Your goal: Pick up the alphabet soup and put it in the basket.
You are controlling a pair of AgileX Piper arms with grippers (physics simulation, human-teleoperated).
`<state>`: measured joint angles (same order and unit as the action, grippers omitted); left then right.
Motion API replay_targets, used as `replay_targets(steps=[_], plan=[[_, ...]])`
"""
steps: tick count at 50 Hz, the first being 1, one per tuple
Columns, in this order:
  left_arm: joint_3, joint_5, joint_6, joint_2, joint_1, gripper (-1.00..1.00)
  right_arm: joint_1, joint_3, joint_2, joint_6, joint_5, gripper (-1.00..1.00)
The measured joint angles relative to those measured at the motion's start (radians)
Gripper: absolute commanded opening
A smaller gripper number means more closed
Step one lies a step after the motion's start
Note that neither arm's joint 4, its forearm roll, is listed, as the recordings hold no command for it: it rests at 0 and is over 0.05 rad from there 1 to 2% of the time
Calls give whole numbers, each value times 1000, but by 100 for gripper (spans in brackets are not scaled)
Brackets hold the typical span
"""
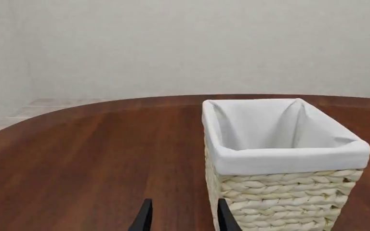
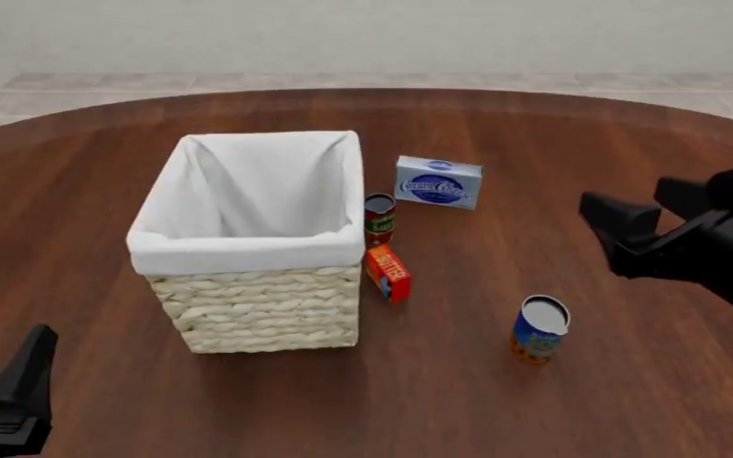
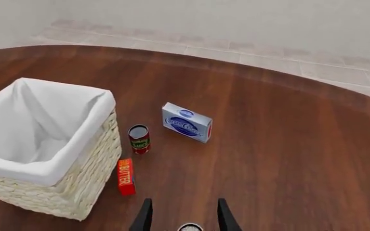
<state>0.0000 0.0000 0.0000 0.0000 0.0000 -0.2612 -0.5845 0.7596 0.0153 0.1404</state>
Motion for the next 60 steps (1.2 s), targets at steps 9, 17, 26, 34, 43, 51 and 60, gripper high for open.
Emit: replay_targets(steps=[9,17,26,34,43,51,60], plan=[[0,0,0,0,0,100,-2,19,16,-8,-15,100],[0,0,0,0,0,100,2,34,20,-12,-23,100],[0,0,0,0,0,100,8,55,24,-18,-36,100],[0,0,0,0,0,100,13,71,26,-26,-48,100],[0,0,0,0,0,100,17,93,28,-37,-63,100],[0,0,0,0,0,100,21,110,35,-44,-80,100],[0,0,0,0,0,100,29,128,38,-51,-93,100]])
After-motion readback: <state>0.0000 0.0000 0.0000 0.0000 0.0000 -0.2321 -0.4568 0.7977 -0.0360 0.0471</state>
